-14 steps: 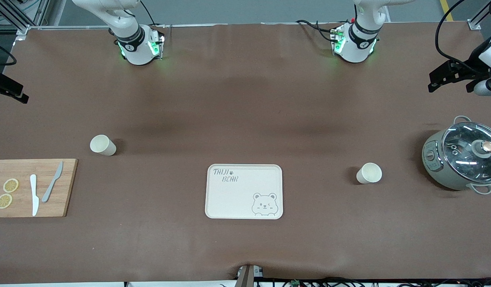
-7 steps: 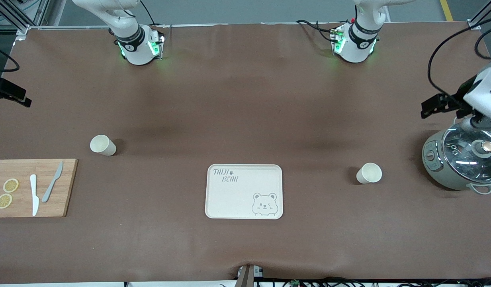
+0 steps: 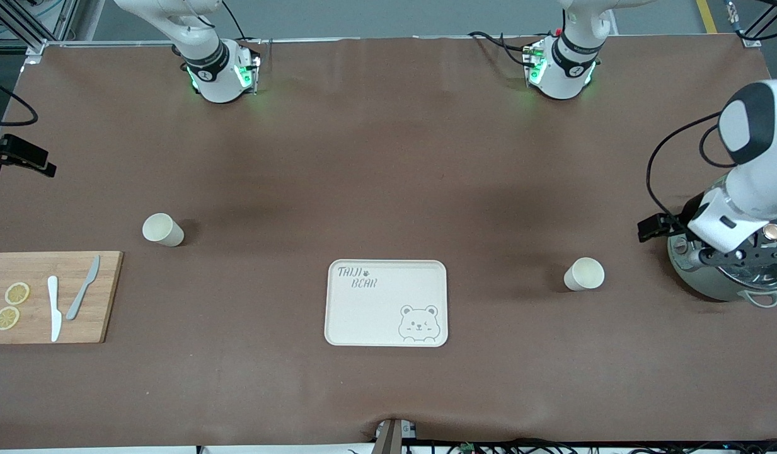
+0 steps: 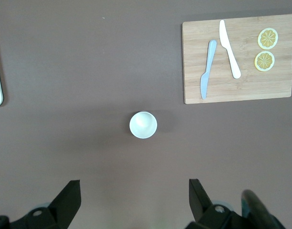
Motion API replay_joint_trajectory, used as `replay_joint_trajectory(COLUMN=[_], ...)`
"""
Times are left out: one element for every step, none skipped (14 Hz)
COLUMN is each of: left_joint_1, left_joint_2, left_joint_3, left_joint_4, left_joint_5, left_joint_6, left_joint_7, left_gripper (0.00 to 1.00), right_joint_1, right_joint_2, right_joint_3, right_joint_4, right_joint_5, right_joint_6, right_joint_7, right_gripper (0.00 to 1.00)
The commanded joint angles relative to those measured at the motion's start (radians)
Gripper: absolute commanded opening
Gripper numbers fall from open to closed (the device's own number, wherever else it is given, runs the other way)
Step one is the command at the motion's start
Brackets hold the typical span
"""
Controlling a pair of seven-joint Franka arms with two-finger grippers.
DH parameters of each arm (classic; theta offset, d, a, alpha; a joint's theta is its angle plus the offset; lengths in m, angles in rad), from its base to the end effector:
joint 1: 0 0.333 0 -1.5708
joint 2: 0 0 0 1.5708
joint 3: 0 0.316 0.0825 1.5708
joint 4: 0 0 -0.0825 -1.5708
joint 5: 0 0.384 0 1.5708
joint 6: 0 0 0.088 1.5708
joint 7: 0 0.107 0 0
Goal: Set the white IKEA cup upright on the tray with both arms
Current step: 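Reach the left gripper down to the white cup beside the pot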
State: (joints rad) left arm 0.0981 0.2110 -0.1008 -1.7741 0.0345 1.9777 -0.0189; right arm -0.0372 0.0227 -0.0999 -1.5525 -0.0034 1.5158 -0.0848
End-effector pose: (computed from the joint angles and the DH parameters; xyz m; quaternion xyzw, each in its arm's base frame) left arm 0.6187 0.0041 0.4386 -1.0000 -0.0023 0.0031 0.0053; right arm 0.5503 -0.0756 0.6159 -0.9992 0.0262 0.0298 0.0005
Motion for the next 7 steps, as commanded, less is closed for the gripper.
replay_joint_trajectory(left_joint_1=[-0.001, -0.001, -0.001, -0.001, -0.001, 0.002, 0.002], left_joint_2=[0.047, 0.048, 0.05, 0.063, 0.076, 0.102, 0.116], left_joint_3=[-0.005, -0.005, -0.005, -0.005, -0.004, -0.004, -0.004], left_joint_4=[0.001, -0.011, -0.011, -0.013, -0.019, -0.019, -0.021], left_joint_5=[0.015, 0.015, 0.015, 0.013, 0.013, 0.013, 0.013], left_joint_6=[0.047, 0.056, 0.059, 0.087, 0.114, 0.142, 0.17], left_joint_7=[-0.018, -0.018, -0.018, -0.018, -0.018, -0.018, -0.018], left_gripper=[1.0, 1.0, 1.0, 1.0, 1.0, 1.0, 1.0], right_joint_1=[-0.016, -0.016, -0.016, -0.015, -0.015, -0.012, -0.009], right_joint_2=[0.006, 0.006, 0.006, 0.006, 0.006, 0.017, 0.025], right_joint_3=[0.008, 0.008, 0.008, 0.008, 0.008, 0.008, 0.008], right_joint_4=[0.015, 0.015, 0.015, 0.017, 0.017, 0.014, 0.015], right_joint_5=[0.02, 0.02, 0.02, 0.02, 0.02, 0.02, 0.023], right_joint_6=[-0.005, -0.005, -0.005, -0.005, -0.005, -0.005, -0.003], right_joint_7=[-0.01, -0.01, -0.01, -0.01, -0.01, -0.01, -0.01], right_gripper=[1.0, 1.0, 1.0, 1.0, 1.0, 1.0, 1.0])
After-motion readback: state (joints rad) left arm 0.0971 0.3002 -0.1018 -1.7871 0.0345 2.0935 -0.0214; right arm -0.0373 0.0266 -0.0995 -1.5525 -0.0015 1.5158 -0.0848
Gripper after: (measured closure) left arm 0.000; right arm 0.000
